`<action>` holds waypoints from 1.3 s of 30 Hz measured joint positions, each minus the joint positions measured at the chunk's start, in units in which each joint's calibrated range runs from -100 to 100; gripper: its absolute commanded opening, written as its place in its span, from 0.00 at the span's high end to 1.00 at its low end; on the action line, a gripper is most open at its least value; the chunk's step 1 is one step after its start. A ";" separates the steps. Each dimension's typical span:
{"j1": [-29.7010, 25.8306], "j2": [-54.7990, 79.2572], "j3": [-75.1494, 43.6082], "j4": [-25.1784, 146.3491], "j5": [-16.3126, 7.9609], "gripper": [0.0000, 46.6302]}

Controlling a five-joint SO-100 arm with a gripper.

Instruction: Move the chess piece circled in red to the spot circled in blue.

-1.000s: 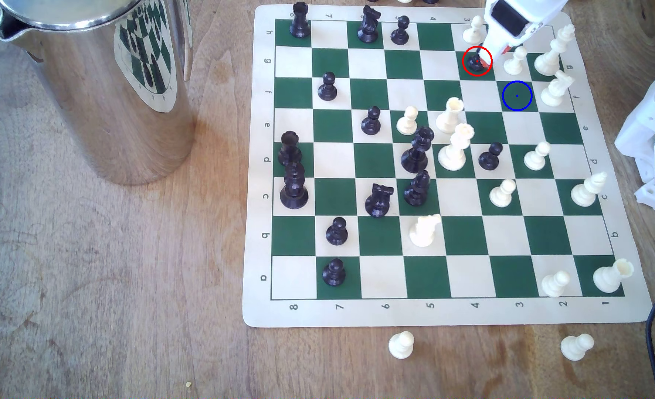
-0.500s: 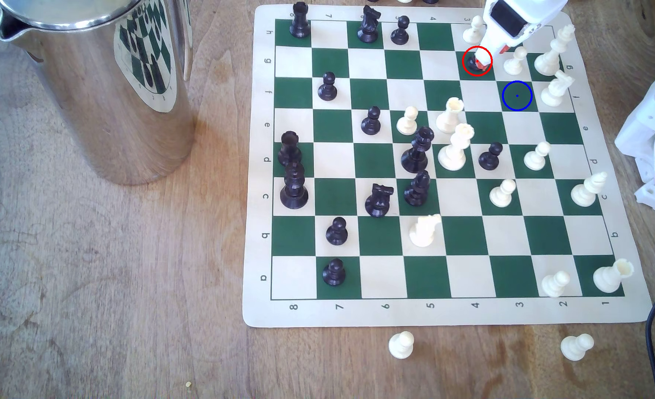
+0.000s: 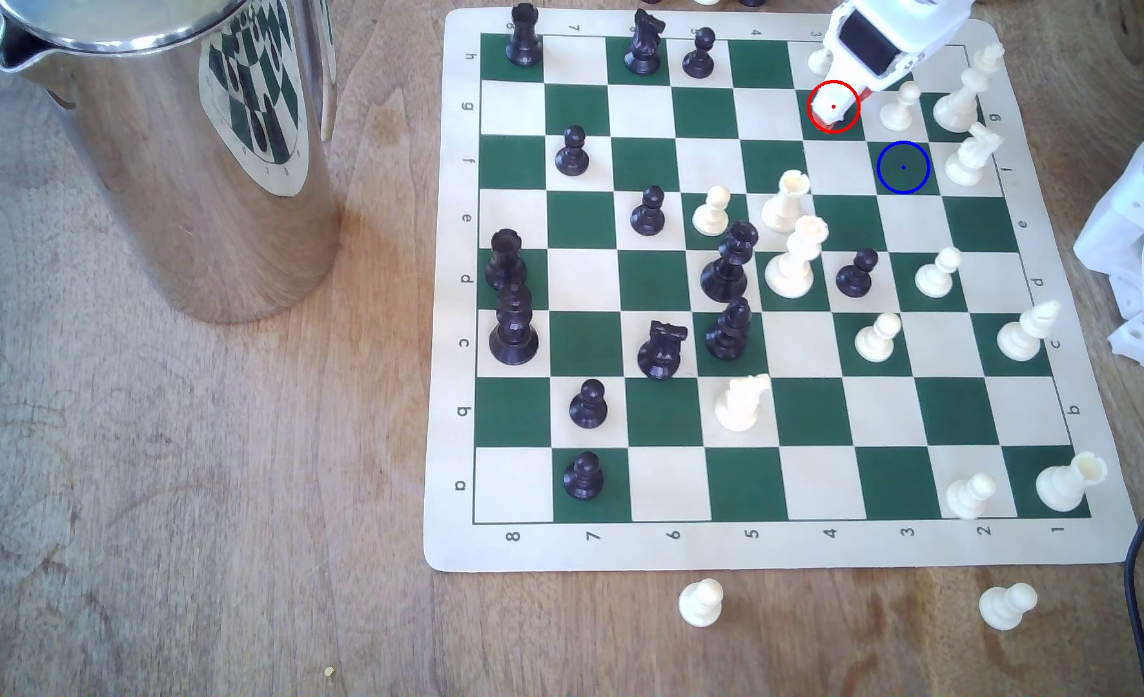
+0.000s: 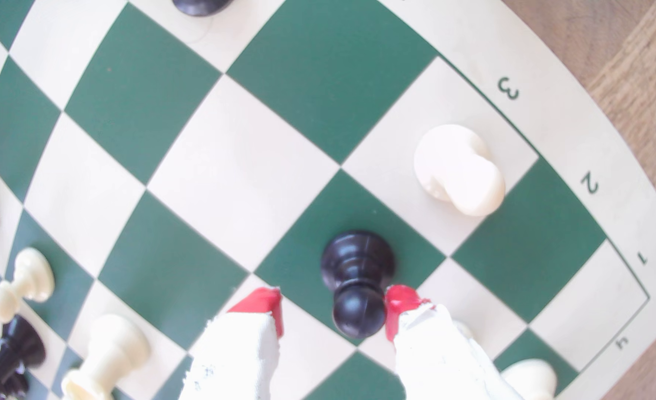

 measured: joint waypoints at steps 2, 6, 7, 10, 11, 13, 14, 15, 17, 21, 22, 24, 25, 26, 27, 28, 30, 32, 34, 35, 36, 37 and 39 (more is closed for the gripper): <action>0.00 0.00 0.00 -0.32 0.00 0.71; 0.00 0.00 0.00 -1.27 0.00 0.77; 0.00 0.00 0.00 -1.35 0.00 0.80; 0.00 0.00 0.00 -1.35 0.00 0.99; 0.00 0.00 0.00 -1.35 0.00 0.99; 0.00 0.00 0.00 -1.35 0.00 0.99; 0.00 0.00 0.00 -1.35 0.00 0.99; -0.07 0.00 0.18 -1.35 0.00 0.99; -0.37 0.00 0.45 -1.35 0.00 0.99; -0.44 0.00 0.45 -1.35 0.00 0.99; -0.44 0.00 0.45 -1.35 0.00 0.99; -0.44 0.00 0.45 -1.35 0.00 0.99; -0.44 0.00 0.45 -1.35 0.00 0.99; -0.44 0.00 0.45 -1.35 0.00 0.99; -0.44 0.00 0.45 -1.35 0.00 0.99; -0.44 0.00 0.45 -1.35 0.00 0.99; -0.44 0.00 0.45 -1.35 0.00 0.99; -0.44 -0.92 0.54 -0.88 0.00 0.99; -0.44 -2.35 0.54 1.04 0.00 0.99; -0.44 -4.19 0.54 3.27 0.00 0.99; -0.44 -4.94 0.45 3.90 0.00 0.99; -0.44 -5.70 0.27 4.78 0.00 0.99; -0.52 -8.13 0.00 6.93 0.00 0.99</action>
